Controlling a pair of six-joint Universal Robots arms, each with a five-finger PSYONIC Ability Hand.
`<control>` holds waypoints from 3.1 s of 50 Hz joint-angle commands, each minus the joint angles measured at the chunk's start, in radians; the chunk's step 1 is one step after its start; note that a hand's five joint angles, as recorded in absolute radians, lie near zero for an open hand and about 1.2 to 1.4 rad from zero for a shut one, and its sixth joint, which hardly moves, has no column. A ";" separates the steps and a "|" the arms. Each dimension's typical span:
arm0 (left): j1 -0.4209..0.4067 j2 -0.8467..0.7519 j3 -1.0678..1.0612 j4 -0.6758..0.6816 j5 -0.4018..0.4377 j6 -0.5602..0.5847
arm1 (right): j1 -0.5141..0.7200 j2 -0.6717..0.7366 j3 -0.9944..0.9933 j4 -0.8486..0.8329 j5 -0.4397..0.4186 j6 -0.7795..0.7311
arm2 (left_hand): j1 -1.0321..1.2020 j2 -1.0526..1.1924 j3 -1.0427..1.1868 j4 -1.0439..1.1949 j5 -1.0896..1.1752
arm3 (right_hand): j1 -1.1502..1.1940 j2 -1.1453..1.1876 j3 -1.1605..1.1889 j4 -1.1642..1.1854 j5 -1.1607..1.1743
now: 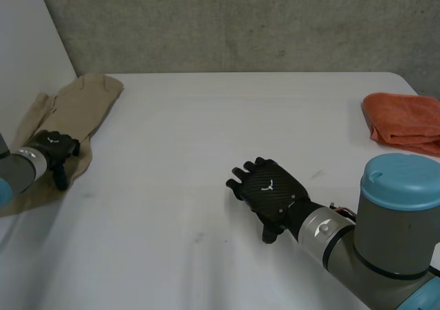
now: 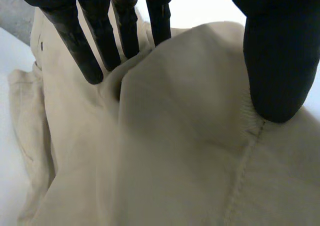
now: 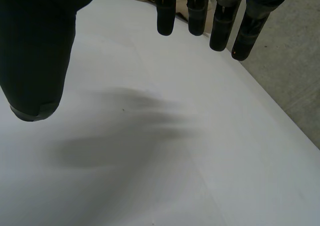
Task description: Fold the laundry.
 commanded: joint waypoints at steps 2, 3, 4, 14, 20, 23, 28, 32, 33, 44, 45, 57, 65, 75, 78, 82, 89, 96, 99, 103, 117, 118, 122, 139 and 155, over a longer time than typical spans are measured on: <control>-0.003 -0.046 0.042 0.014 -0.068 0.001 | -0.001 0.000 0.006 0.000 0.000 0.000 | 0.194 0.204 0.206 0.209 0.209 | -0.028 -0.040 -0.035 -0.056 -0.063; -0.003 -0.049 0.045 0.014 -0.072 0.000 | -0.001 0.000 0.006 0.000 0.000 0.000 | 0.197 0.207 0.208 0.211 0.212 | -0.028 -0.040 -0.035 -0.056 -0.063; -0.003 -0.052 0.048 0.014 -0.074 0.001 | -0.001 -0.001 0.006 0.000 0.000 0.000 | 0.203 0.213 0.214 0.217 0.218 | -0.028 -0.040 -0.035 -0.056 -0.063; -0.012 -0.056 0.082 0.055 -0.143 -0.006 | -0.004 -0.003 0.009 0.000 0.003 0.000 | 0.939 0.949 0.951 0.954 0.955 | -0.028 -0.040 -0.035 -0.056 -0.063; -0.088 0.019 0.077 0.156 -0.229 -0.017 | -0.015 -0.004 0.007 0.002 0.002 0.000 | 0.939 0.949 0.951 0.954 0.955 | -0.028 -0.040 -0.035 -0.056 -0.063; -0.129 0.085 0.070 0.178 -0.240 -0.031 | -0.018 -0.004 0.007 0.002 0.002 0.000 | 0.939 0.949 0.951 0.954 0.955 | -0.028 -0.040 -0.035 -0.056 -0.063; -0.212 0.167 0.067 0.181 -0.244 -0.109 | -0.024 -0.004 0.009 0.002 0.003 0.000 | 0.939 0.949 0.951 0.954 0.955 | -0.028 -0.040 -0.035 -0.056 -0.063; -0.296 0.216 0.045 0.175 -0.238 -0.186 | -0.033 -0.007 0.001 0.000 0.008 0.002 | 0.939 0.949 0.951 0.954 0.955 | -0.028 -0.040 -0.035 -0.056 -0.063; -0.315 0.227 0.036 0.173 -0.235 -0.198 | -0.047 -0.010 -0.006 0.000 0.024 0.008 | 0.939 0.949 0.951 0.954 0.955 | -0.028 -0.040 -0.035 -0.056 -0.063; -0.796 0.386 -0.163 0.149 -0.203 -0.535 | -0.243 -0.012 -0.095 0.002 0.235 0.020 | 0.939 0.949 0.951 0.954 0.955 | -0.028 -0.040 -0.035 -0.056 -0.063; -0.857 0.398 -0.179 0.149 -0.182 -0.604 | -0.251 -0.010 -0.100 0.002 0.236 0.018 | 0.939 0.949 0.951 0.954 0.955 | -0.028 -0.040 -0.035 -0.056 -0.063; -0.872 0.325 -0.147 0.140 -0.183 -0.453 | -0.302 -0.009 -0.120 0.012 0.233 0.041 | -0.282 -0.272 -0.271 -0.268 -0.267 | -0.028 -0.040 -0.035 -0.056 -0.063; -0.648 0.366 -0.165 0.137 -0.220 -0.397 | -0.291 -0.009 -0.108 0.028 0.192 0.029 | -0.282 -0.272 -0.271 -0.268 -0.267 | -0.028 -0.040 -0.035 -0.056 -0.063; -0.474 0.369 -0.200 0.130 -0.204 -0.390 | -0.217 -0.032 -0.122 0.161 0.072 0.029 | -0.273 -0.263 -0.261 -0.258 -0.257 | -0.028 -0.040 -0.035 -0.056 -0.063; -0.456 0.342 -0.185 0.130 -0.186 -0.385 | -0.196 -0.041 -0.120 0.167 0.075 0.026 | -0.270 -0.260 -0.258 -0.255 -0.254 | -0.028 -0.040 -0.035 -0.056 -0.063; -0.430 0.265 -0.147 0.108 -0.145 -0.388 | -0.170 -0.037 -0.122 0.166 0.077 0.020 | -0.264 -0.254 -0.252 -0.249 -0.249 | -0.028 -0.040 -0.035 -0.056 -0.063; -0.434 0.143 -0.078 0.003 -0.105 -0.399 | -0.170 -0.032 -0.120 0.166 0.087 0.018 | -0.234 -0.225 -0.223 -0.220 -0.219 | -0.028 -0.040 -0.035 -0.056 -0.063; -0.440 0.093 -0.018 -0.038 -0.089 -0.443 | -0.174 -0.030 -0.114 0.163 0.092 0.018 | -0.194 -0.184 -0.182 -0.179 -0.178 | -0.028 -0.040 -0.035 -0.056 -0.063; -0.439 0.067 0.010 -0.051 -0.091 -0.468 | -0.176 -0.029 -0.114 0.163 0.092 0.018 | 0.067 0.076 0.078 0.081 0.082 | -0.028 -0.040 -0.035 -0.056 -0.063; -0.427 0.041 0.048 -0.069 -0.124 -0.473 | -0.179 -0.029 -0.114 0.163 0.100 0.018 | 0.938 0.948 0.950 0.953 0.953 | -0.028 -0.040 -0.035 -0.056 -0.063; -0.463 0.168 0.404 0.069 -0.317 -0.315 | -0.179 -0.032 -0.117 0.163 0.117 0.020 | 0.939 0.949 0.951 0.954 0.955 | -0.028 -0.040 -0.035 -0.056 -0.063; -0.477 0.173 0.419 0.069 -0.298 -0.311 | -0.180 -0.033 -0.119 0.163 0.120 0.020 | 0.939 0.949 0.951 0.954 0.955 | -0.028 -0.040 -0.035 -0.056 -0.063; -0.558 0.184 0.455 0.071 -0.238 -0.315 | -0.180 -0.038 -0.122 0.163 0.153 0.020 | 0.939 0.949 0.951 0.954 0.955 | -0.028 -0.040 -0.035 -0.056 -0.063; -1.031 0.178 0.120 0.046 -0.188 -0.351 | -0.280 -0.046 -0.158 0.124 0.224 0.029 | -0.276 -0.266 -0.264 -0.261 -0.261 | -0.028 -0.040 -0.035 -0.056 -0.063; -0.669 0.343 0.010 0.008 -0.272 -0.344 | -0.309 -0.150 -0.209 0.283 0.206 -0.031 | -0.282 -0.272 -0.271 -0.268 -0.267 | -0.028 -0.040 -0.035 -0.056 -0.063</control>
